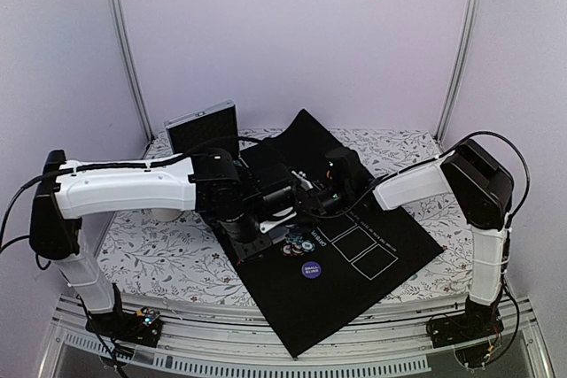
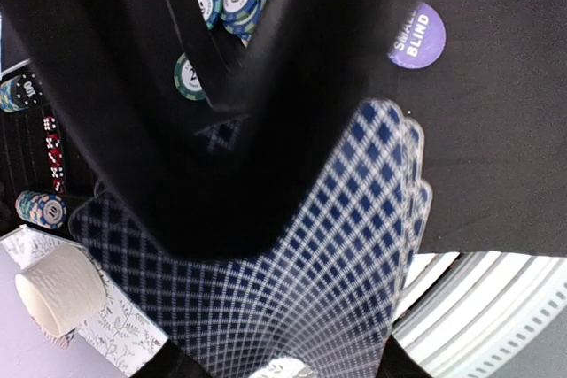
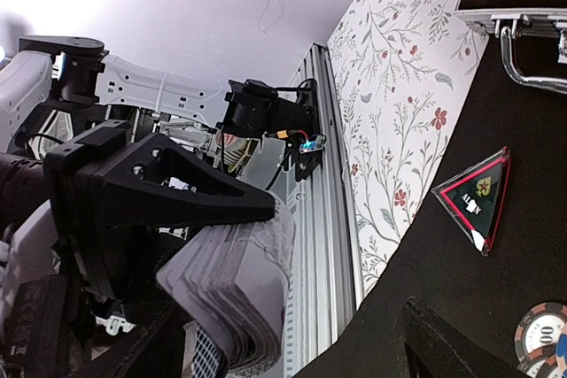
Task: Distribute texas hold em gaming equipment
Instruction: Pass from the left arm to the right
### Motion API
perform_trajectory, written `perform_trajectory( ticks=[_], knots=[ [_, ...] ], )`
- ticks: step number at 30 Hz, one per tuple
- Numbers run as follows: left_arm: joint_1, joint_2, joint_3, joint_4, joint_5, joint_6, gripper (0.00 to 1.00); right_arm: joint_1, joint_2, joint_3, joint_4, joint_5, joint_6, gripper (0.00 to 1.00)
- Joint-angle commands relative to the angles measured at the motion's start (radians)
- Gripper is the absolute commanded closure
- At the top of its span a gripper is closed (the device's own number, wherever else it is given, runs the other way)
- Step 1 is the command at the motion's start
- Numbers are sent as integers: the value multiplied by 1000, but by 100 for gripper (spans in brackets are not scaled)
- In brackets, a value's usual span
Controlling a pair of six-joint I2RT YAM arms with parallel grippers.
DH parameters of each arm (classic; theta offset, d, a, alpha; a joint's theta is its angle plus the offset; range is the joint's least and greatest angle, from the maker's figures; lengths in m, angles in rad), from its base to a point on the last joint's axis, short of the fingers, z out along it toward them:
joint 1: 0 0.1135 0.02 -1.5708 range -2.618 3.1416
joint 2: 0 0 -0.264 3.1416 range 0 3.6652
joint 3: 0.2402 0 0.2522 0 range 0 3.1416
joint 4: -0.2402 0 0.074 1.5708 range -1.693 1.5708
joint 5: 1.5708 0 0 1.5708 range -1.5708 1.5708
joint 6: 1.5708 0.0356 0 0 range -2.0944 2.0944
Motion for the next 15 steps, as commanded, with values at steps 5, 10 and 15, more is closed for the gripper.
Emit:
perform_trajectory(
  ticks=[5, 10, 15],
  knots=[
    [-15, 25, 40, 46, -33, 22, 55, 40, 49, 26, 97, -35, 73, 20],
    [-12, 29, 46, 46, -63, 27, 55, 42, 68, 26, 102, -47, 80, 48],
    [-7, 30, 38, 56, -63, 22, 55, 43, 60, 26, 102, -78, 78, 79]
  ],
)
